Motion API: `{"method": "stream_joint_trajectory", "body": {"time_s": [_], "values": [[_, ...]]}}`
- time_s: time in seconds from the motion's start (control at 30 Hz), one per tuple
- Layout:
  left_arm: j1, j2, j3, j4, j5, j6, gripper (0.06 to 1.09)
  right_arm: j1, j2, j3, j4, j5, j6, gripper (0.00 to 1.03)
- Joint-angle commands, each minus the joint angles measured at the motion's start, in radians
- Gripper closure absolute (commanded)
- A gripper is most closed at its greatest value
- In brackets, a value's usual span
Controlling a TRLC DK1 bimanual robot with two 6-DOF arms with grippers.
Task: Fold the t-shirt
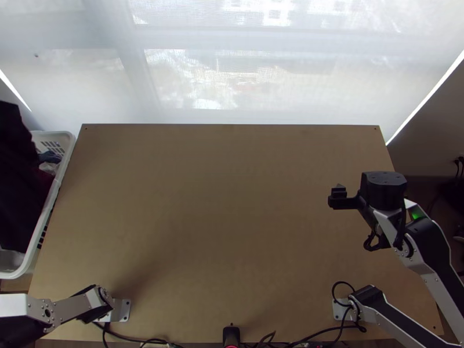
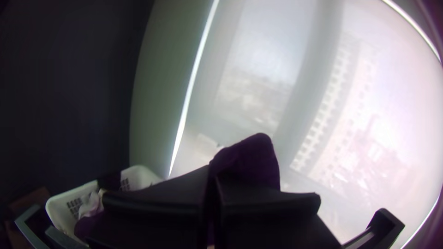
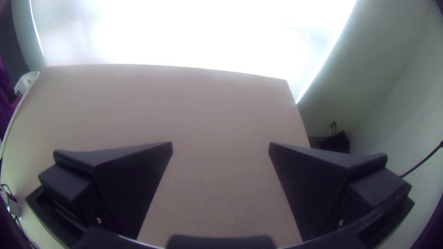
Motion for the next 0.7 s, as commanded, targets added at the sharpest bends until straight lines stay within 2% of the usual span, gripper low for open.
{"method": "stream_joint_trajectory", "body": {"time_s": [0.0,0.1,0.2,0.47,0.67], "values": [[-0.213,-0.002,0.368,-0.019,0.002,-0.003,1.05,0.005,-0.028,0.001,0.001,0.0,-0.001,0.05],[-0.307,-0.011,0.416,0.088,0.002,-0.011,1.05,0.005,-0.036,0.004,-0.003,0.0,-0.001,0.05],[-0.4,-0.024,0.417,0.151,0.002,-0.075,1.05,0.003,-0.047,0.004,-0.008,0.002,-0.002,0.05],[-0.777,-0.022,0.297,0.053,0.0,-0.084,1.05,-0.012,-0.056,0.011,-0.02,0.005,-0.007,0.05],[-1.02,0.022,0.182,0.052,0.0,-0.069,1.05,-0.031,-0.053,0.022,-0.02,0.017,-0.021,0.05]]}}
